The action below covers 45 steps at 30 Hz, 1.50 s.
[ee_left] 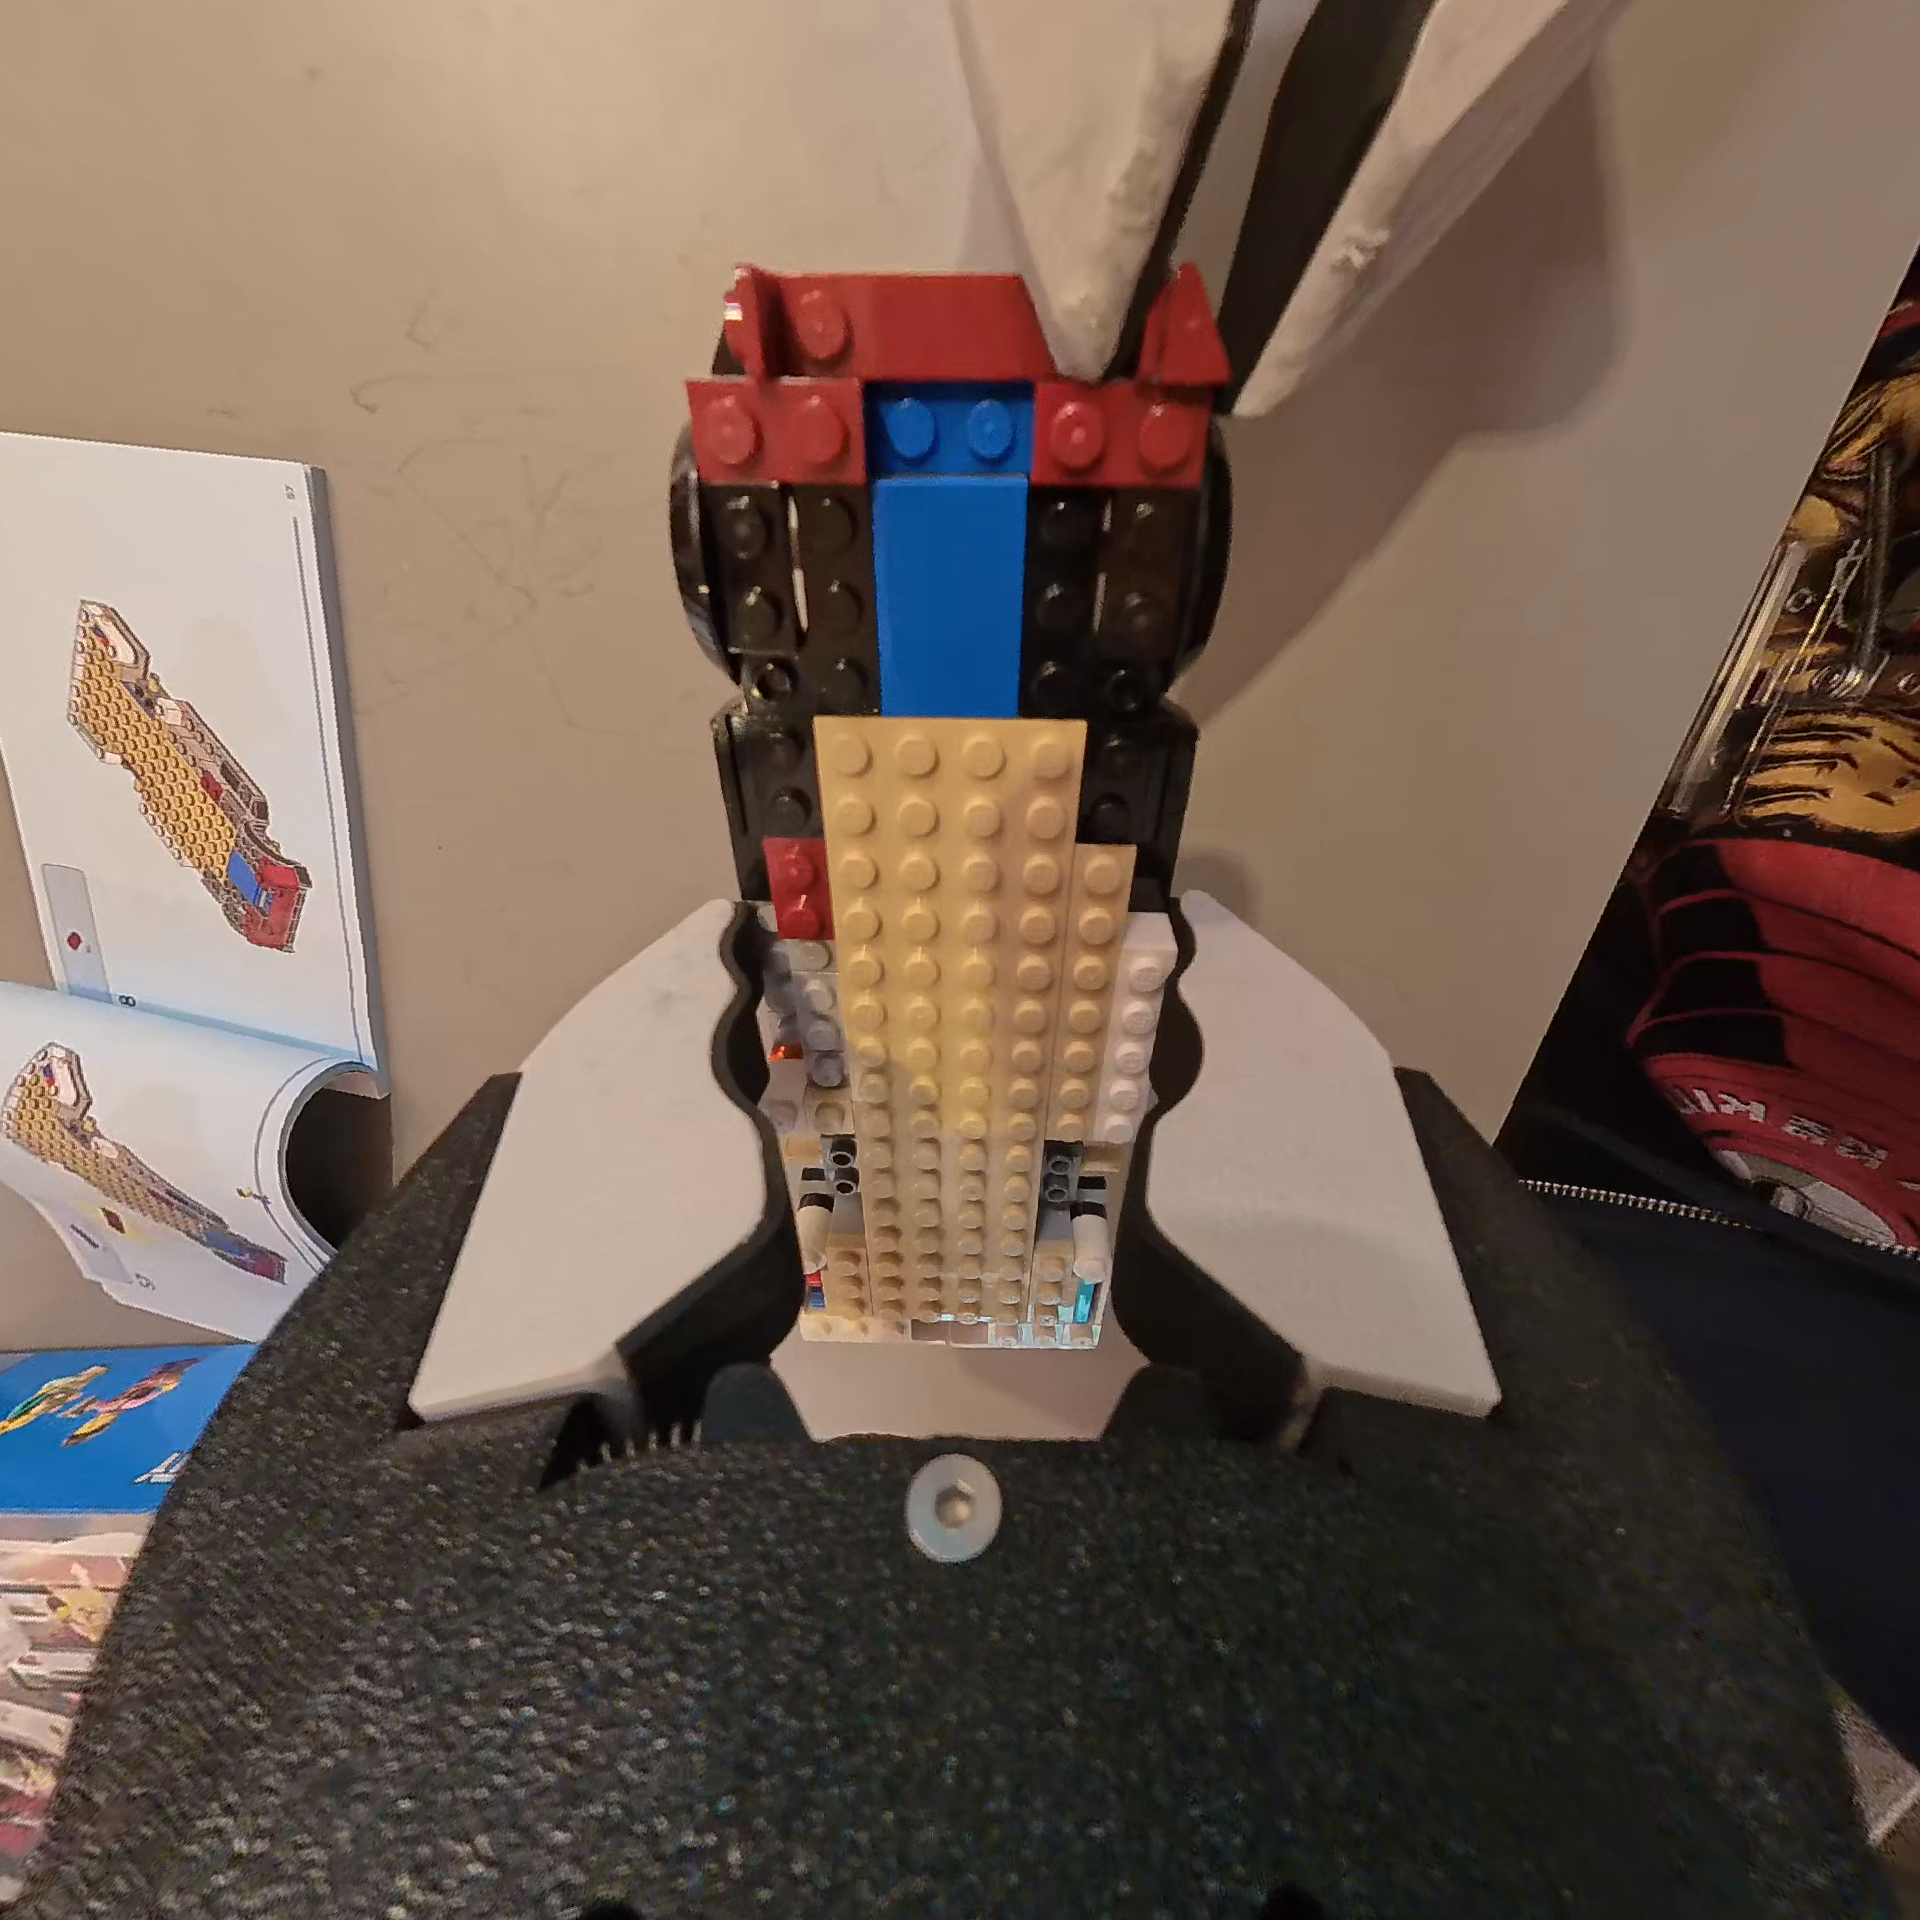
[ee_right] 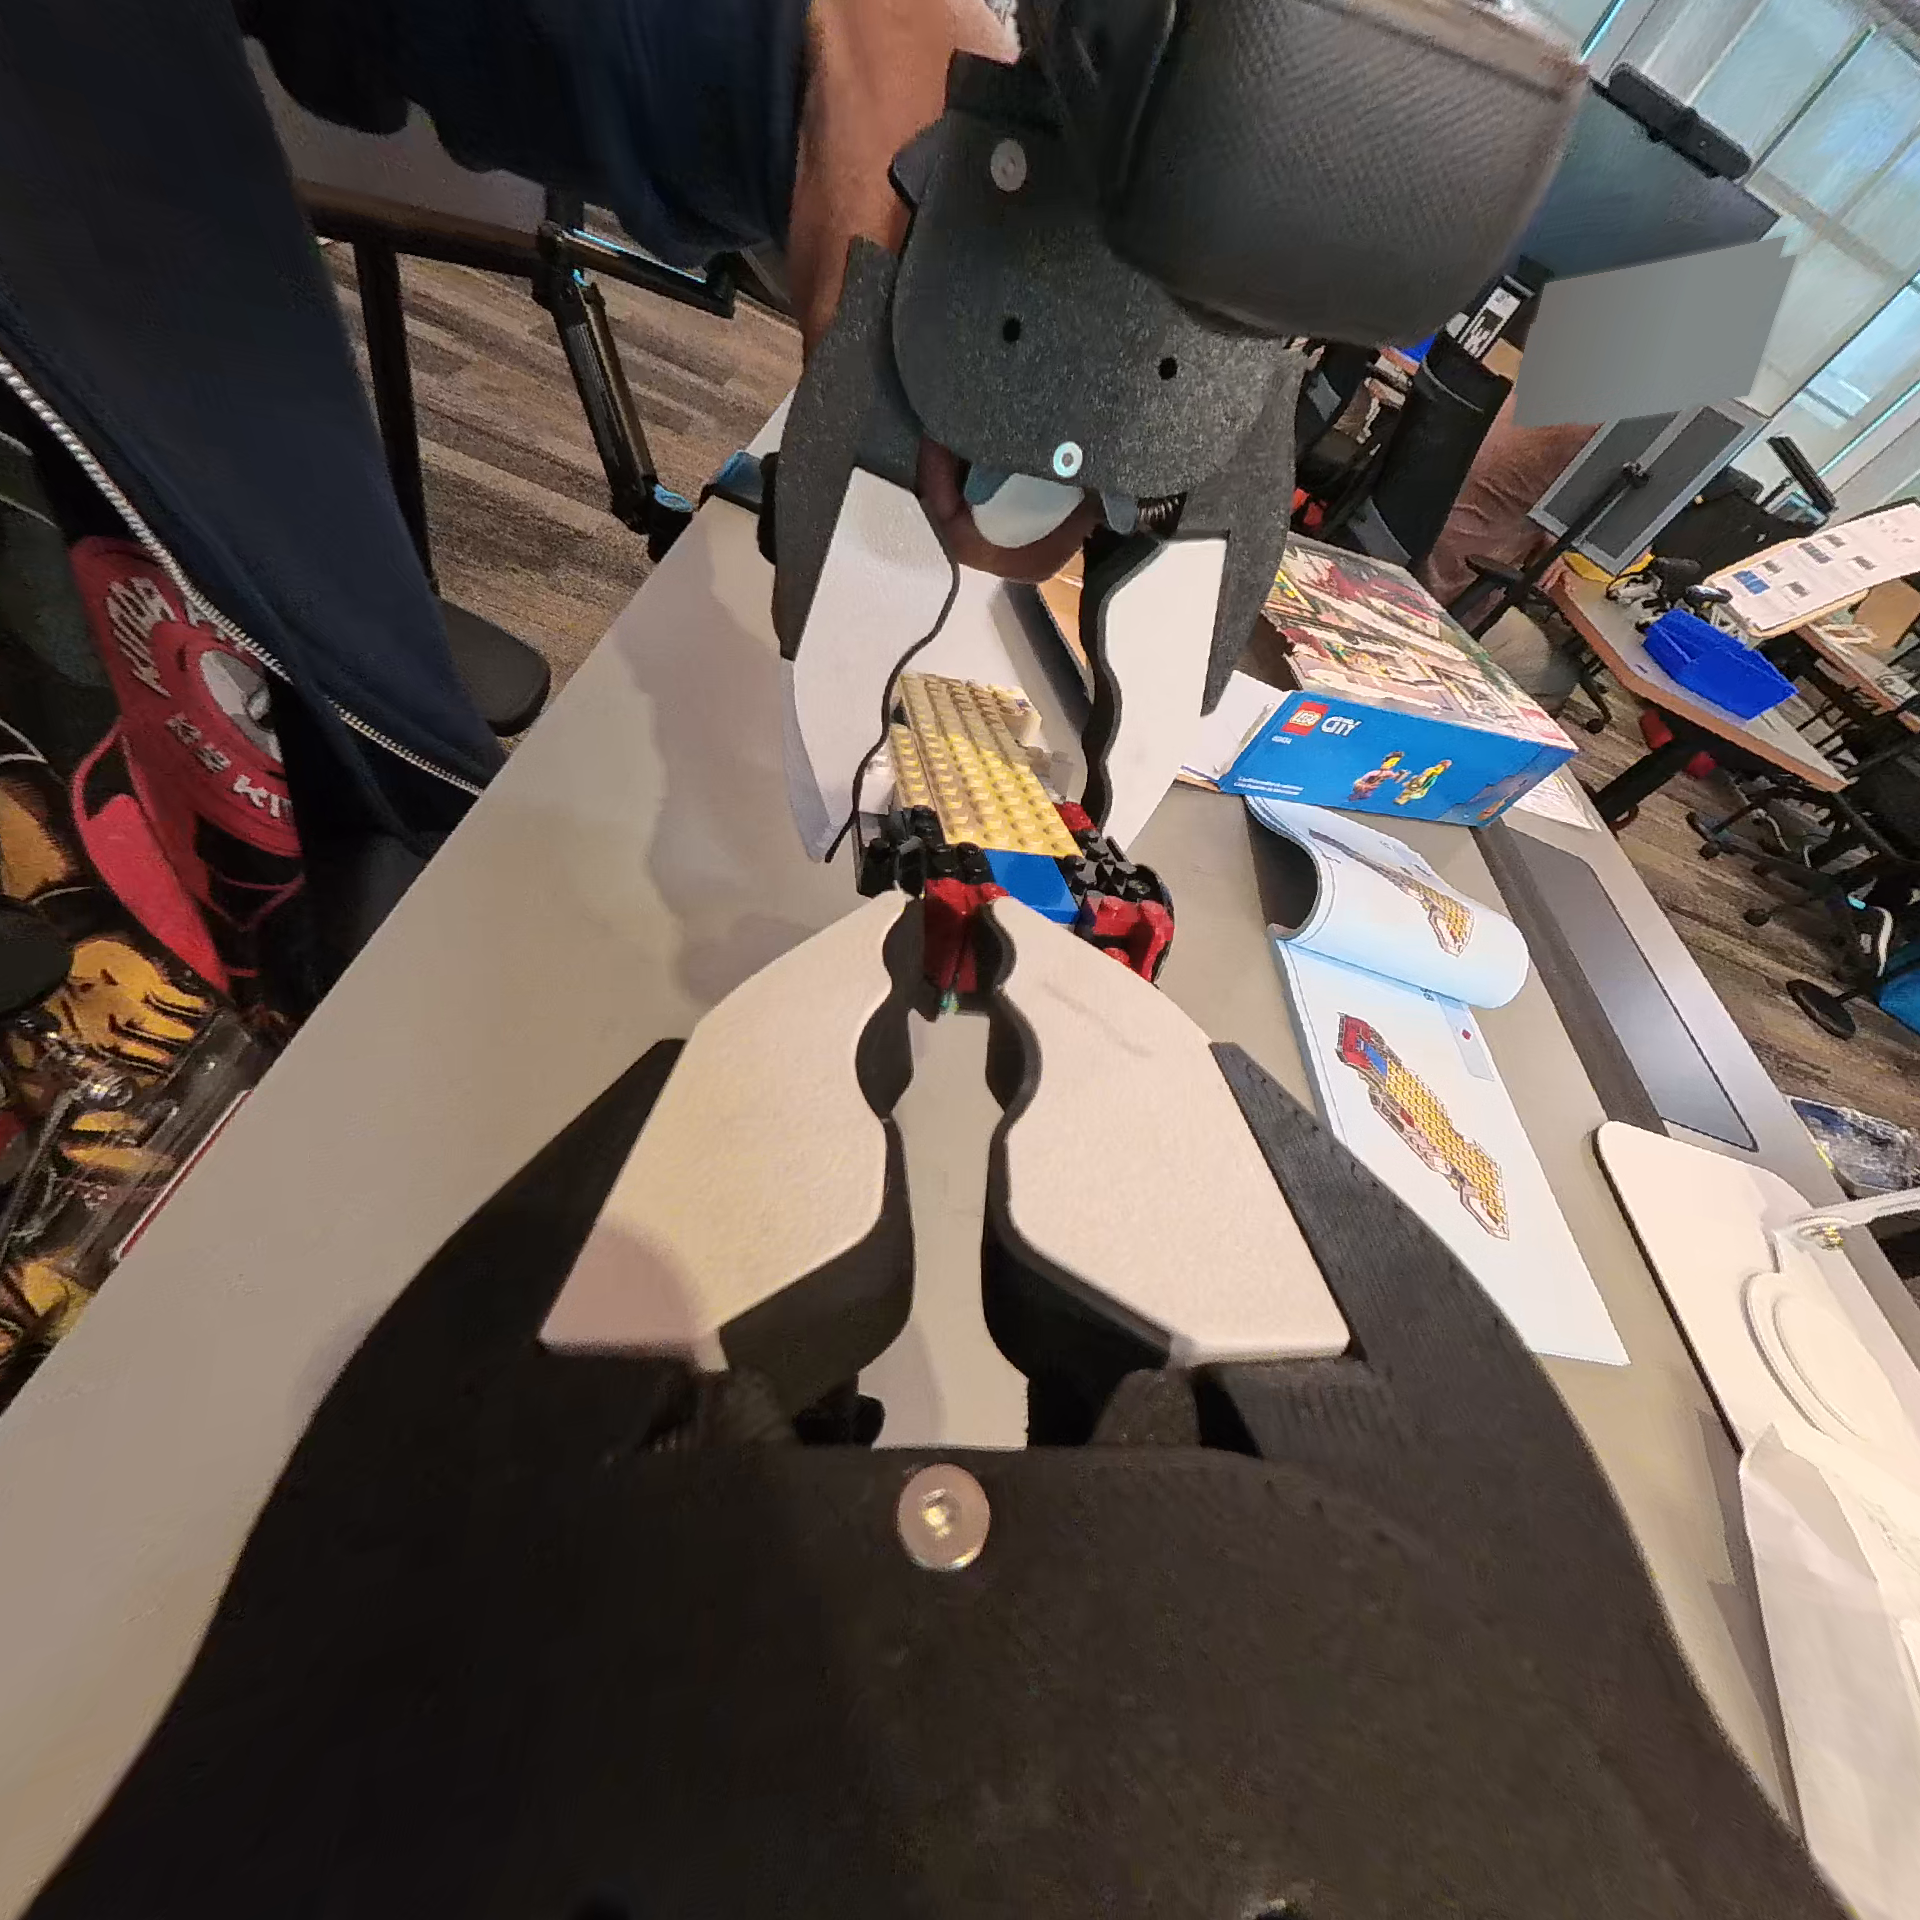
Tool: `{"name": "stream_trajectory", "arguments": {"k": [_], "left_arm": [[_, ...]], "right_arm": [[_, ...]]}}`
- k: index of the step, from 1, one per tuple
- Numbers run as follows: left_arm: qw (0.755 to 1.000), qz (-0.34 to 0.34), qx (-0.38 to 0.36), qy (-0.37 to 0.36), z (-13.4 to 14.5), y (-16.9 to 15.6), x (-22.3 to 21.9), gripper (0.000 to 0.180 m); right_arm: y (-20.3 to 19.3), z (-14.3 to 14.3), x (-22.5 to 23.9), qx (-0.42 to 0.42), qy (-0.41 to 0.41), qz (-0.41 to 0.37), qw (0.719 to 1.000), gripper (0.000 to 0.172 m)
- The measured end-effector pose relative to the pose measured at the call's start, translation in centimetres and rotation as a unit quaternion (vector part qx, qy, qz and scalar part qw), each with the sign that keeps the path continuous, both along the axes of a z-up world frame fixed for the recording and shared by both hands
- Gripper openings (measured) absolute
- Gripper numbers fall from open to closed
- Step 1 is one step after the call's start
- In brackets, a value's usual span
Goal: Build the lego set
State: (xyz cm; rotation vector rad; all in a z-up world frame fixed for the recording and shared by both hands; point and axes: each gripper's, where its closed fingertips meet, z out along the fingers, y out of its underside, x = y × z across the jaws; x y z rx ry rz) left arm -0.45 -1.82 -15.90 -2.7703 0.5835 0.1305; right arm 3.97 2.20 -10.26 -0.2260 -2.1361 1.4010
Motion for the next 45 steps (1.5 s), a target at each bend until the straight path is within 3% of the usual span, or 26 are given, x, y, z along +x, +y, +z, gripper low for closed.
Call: {"name": "stream_trajectory", "arguments": {"k": [11,45], "left_arm": [[1.000,-0.007,0.000,-0.020,-0.64,-0.16,0.22,0.074],[0.999,-0.023,0.002,-0.022,-0.63,-0.50,0.51,0.074]], "right_arm": [[-0.11,-0.34,-0.11,0.003,0.002,-0.019,1.000,0.016],[-0.68,-0.60,0.52,-0.014,-0.019,0.015,1.000,0.009]]}}
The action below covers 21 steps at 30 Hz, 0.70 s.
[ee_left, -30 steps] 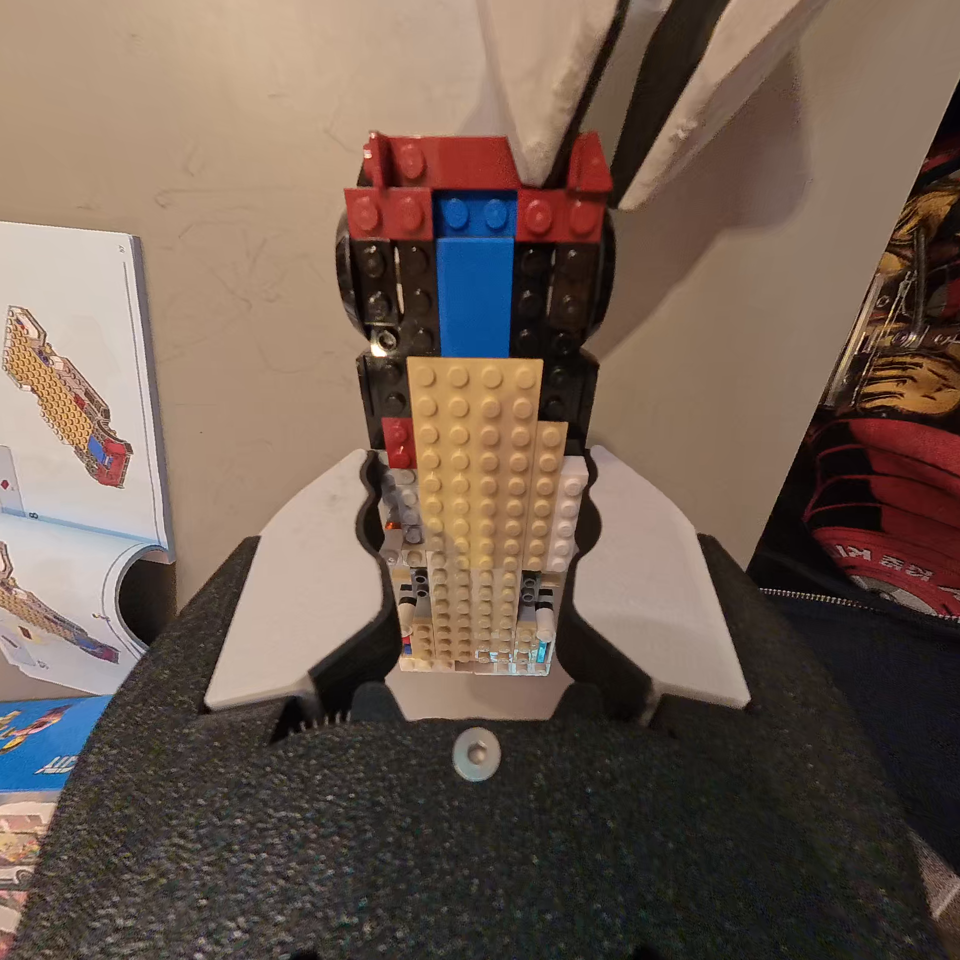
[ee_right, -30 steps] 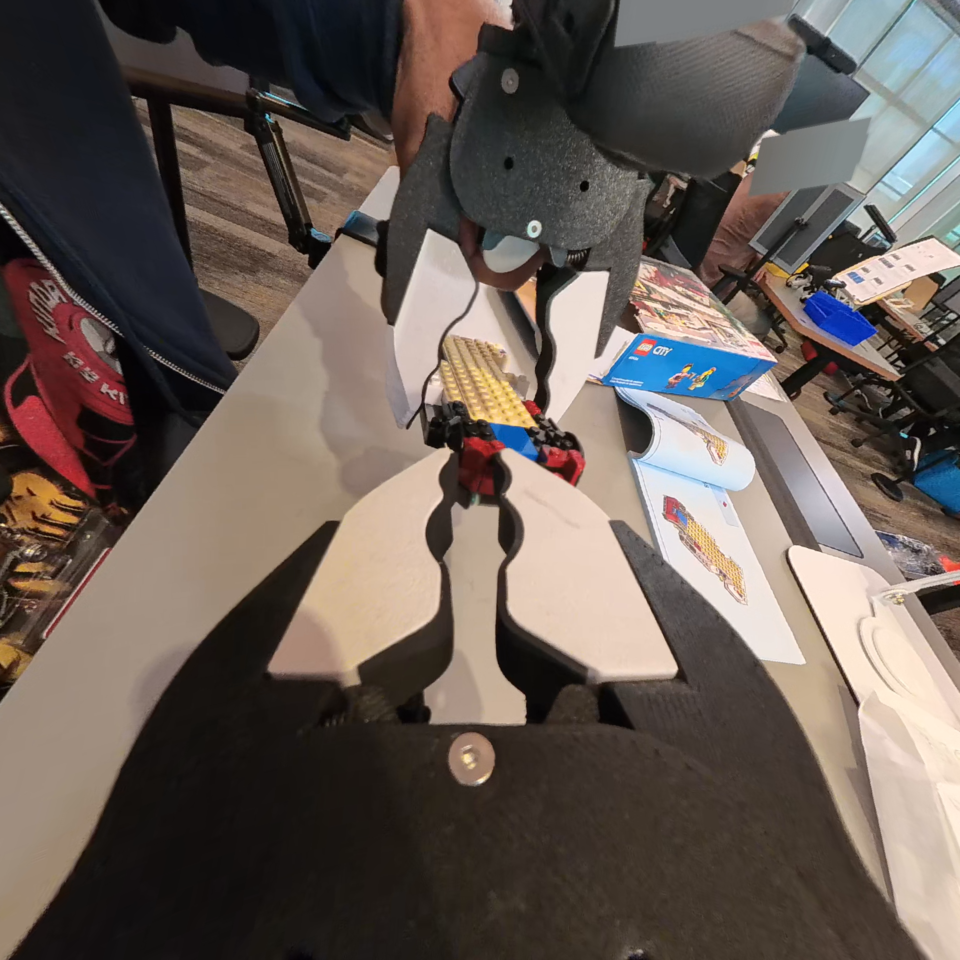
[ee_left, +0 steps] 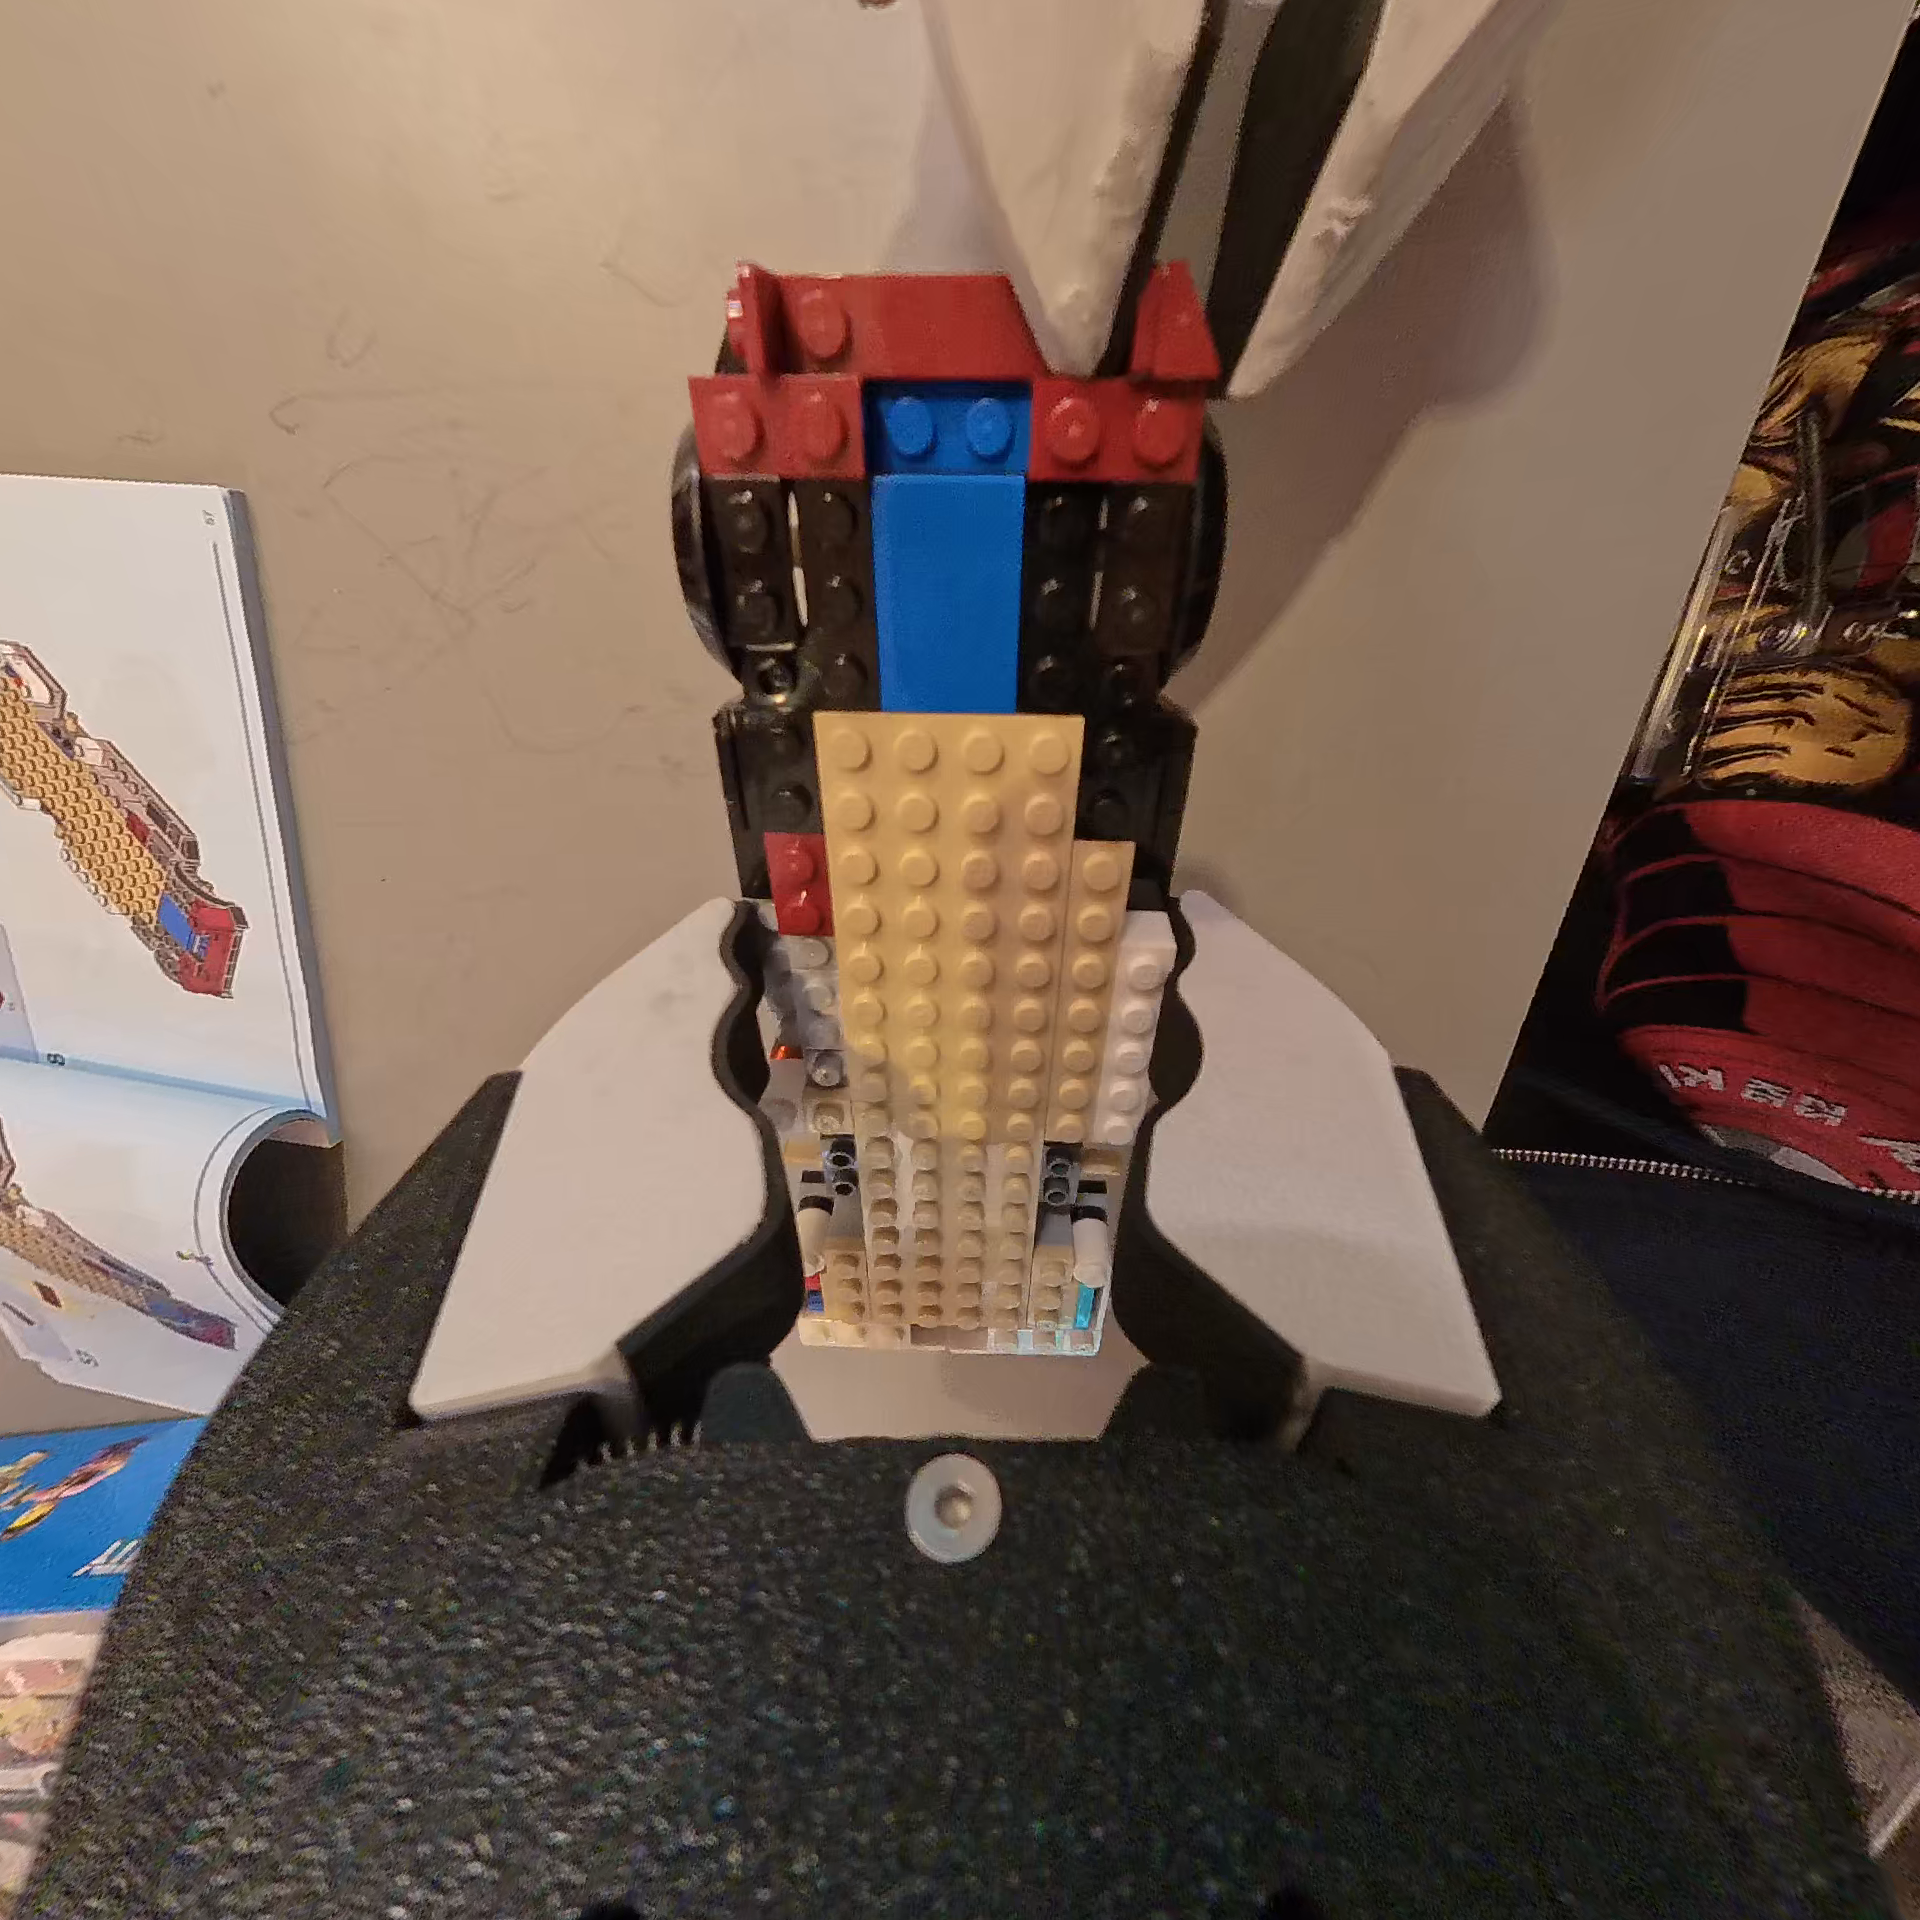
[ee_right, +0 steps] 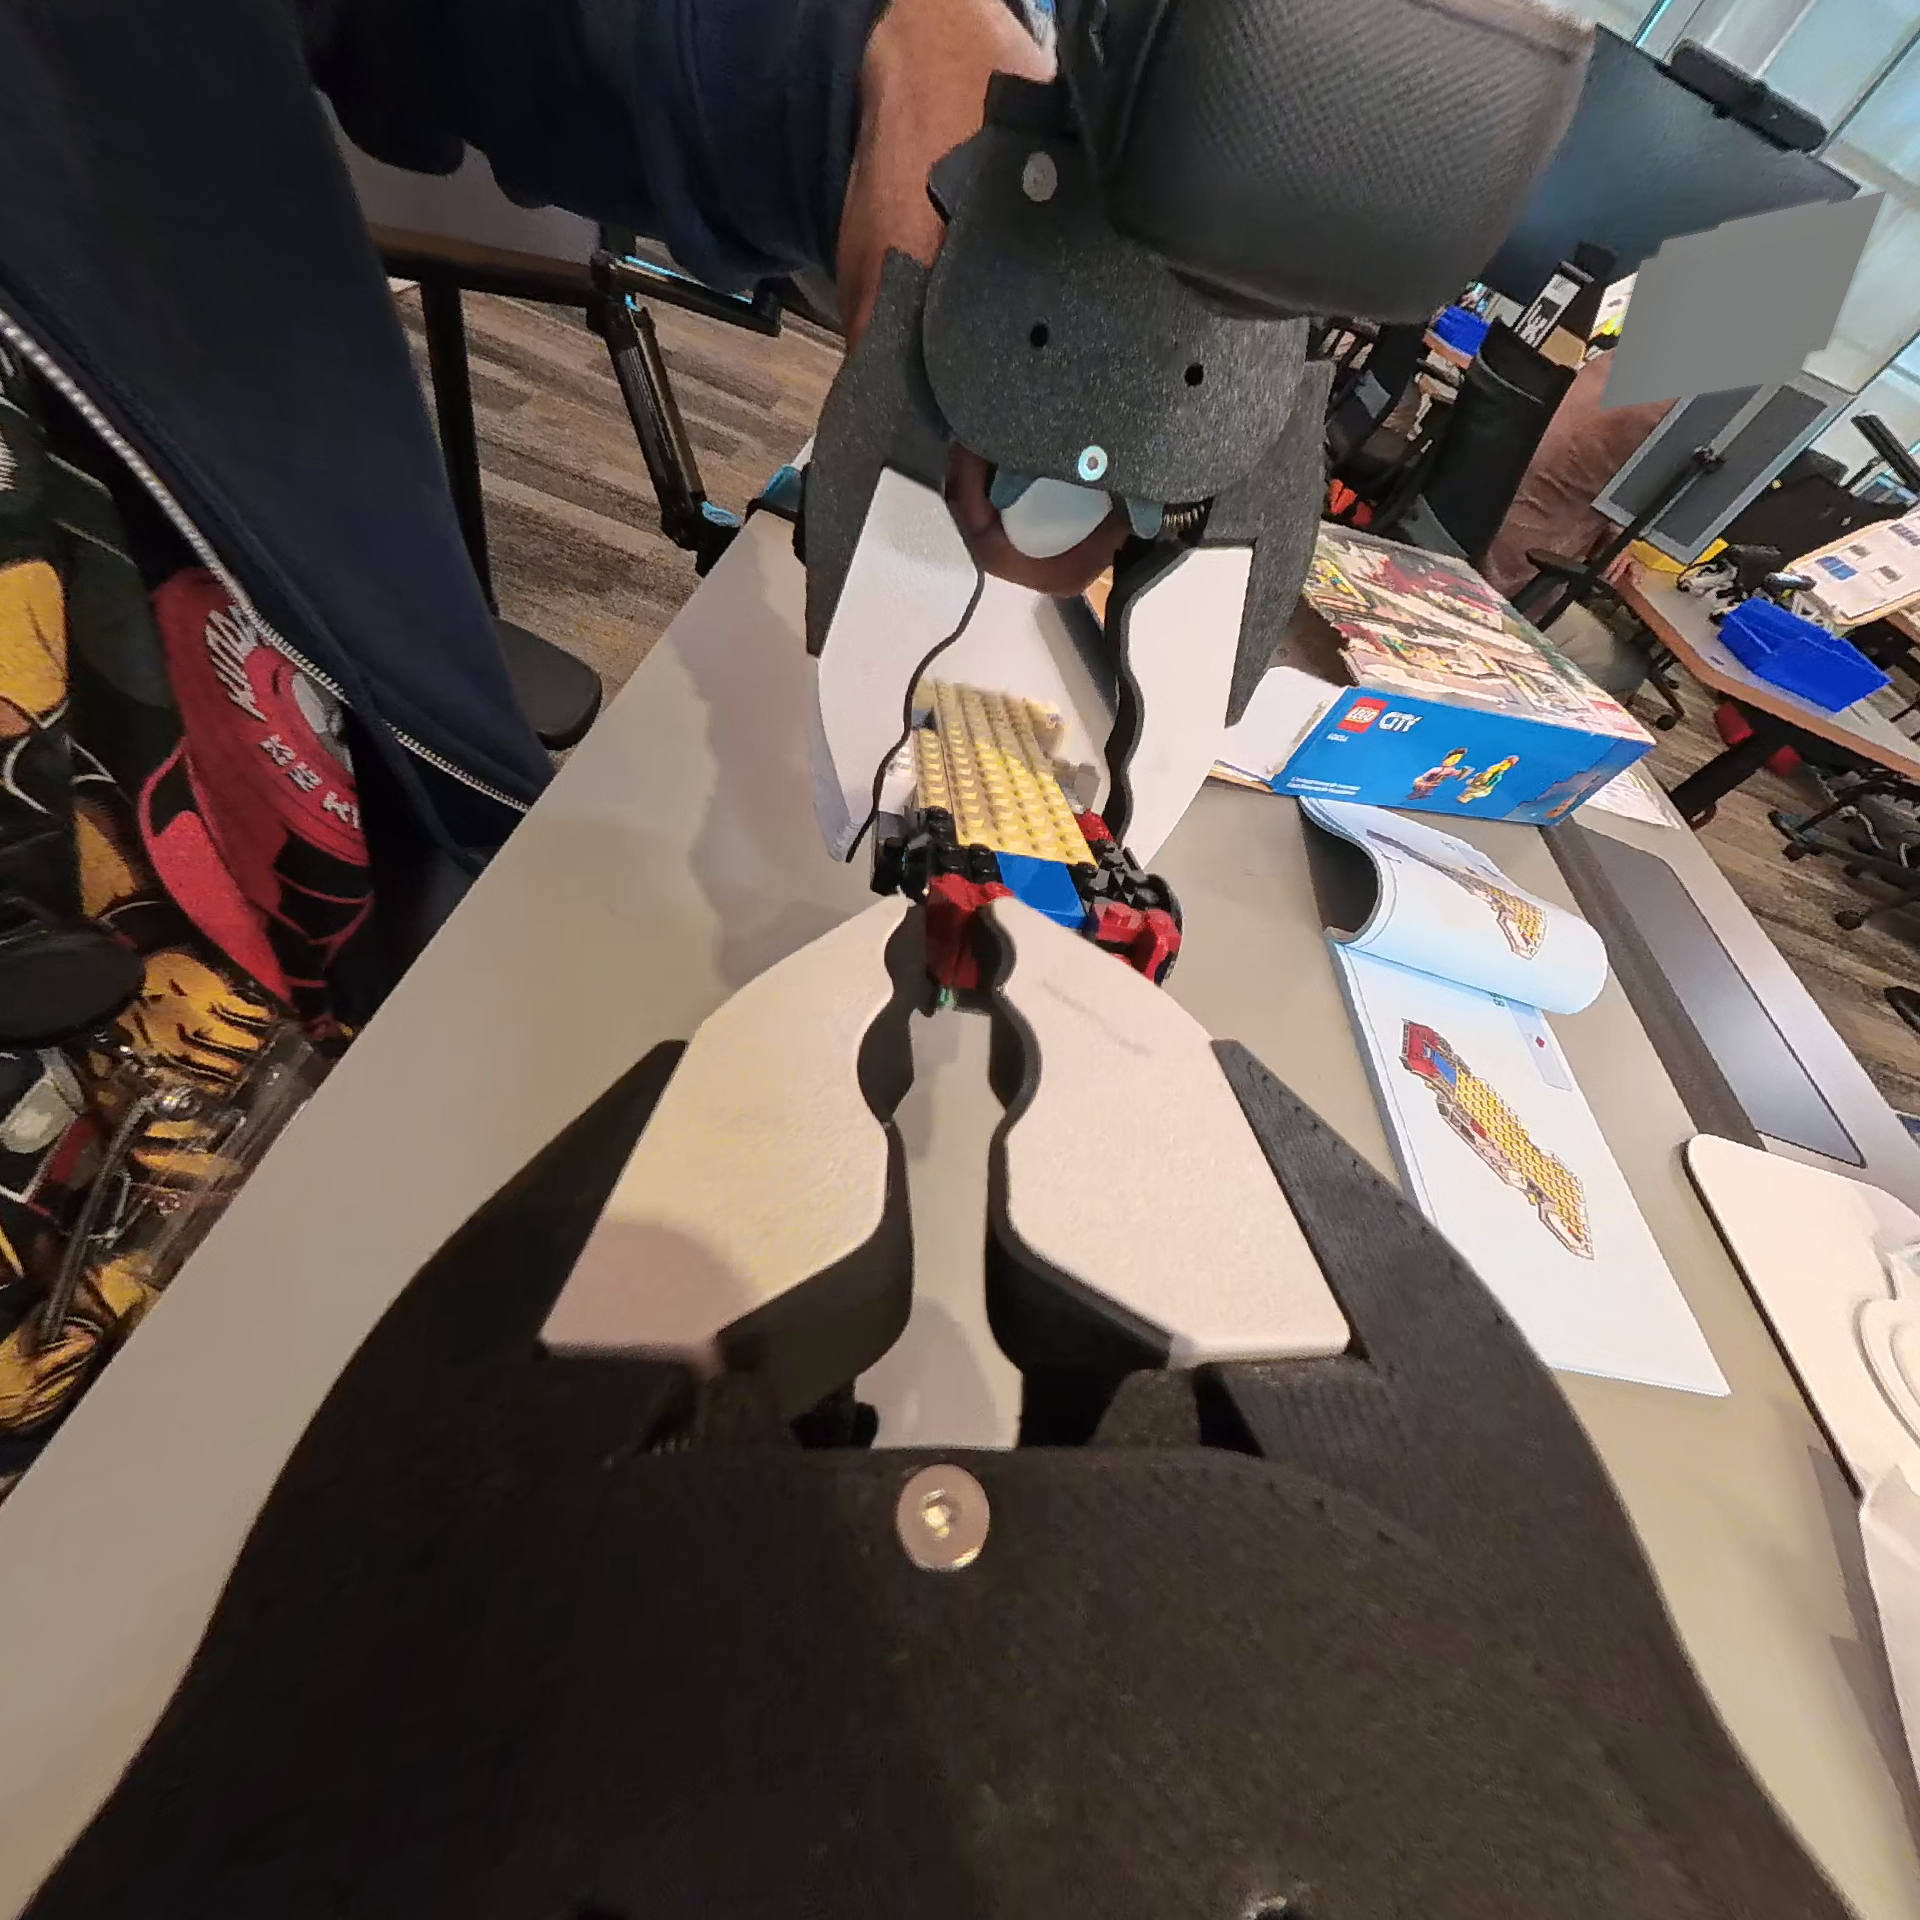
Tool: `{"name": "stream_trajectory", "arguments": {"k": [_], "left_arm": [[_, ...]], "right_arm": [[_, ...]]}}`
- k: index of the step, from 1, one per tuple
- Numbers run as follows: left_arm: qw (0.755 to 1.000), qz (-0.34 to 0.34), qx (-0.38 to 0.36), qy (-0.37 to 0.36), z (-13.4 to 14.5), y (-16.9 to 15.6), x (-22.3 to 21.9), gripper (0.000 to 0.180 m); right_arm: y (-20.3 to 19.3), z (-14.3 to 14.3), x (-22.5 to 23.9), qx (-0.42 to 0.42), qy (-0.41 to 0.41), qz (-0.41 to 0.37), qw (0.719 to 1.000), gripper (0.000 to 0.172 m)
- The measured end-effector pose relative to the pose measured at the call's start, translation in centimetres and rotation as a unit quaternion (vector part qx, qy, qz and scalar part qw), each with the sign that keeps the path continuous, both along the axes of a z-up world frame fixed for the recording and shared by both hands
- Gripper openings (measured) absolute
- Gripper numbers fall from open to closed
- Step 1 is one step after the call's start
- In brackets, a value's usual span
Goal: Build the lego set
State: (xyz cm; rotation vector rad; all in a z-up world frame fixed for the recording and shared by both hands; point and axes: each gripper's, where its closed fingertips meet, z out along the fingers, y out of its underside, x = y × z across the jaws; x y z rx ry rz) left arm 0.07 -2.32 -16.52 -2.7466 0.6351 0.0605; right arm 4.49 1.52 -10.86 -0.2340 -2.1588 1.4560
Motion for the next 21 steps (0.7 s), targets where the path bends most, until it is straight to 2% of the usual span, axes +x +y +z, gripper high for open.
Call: {"name": "stream_trajectory", "arguments": {"k": [8,14,21], "left_arm": [[1.000,-0.001,0.014,-0.003,-0.40,-0.28,-0.39,0.074],[1.000,-0.007,0.015,0.004,-0.49,-0.31,-0.38,0.074],[1.000,-0.018,0.018,0.010,-0.22,-0.11,-0.27,0.073]], "right_arm": [[-0.16,-0.18,-0.12,0.000,-0.014,-0.017,1.000,0.016],[-0.18,-0.36,-0.17,0.006,-0.009,-0.020,1.000,0.008],[0.00,-0.50,0.15,0.022,0.005,-0.010,1.000,0.007]]}}
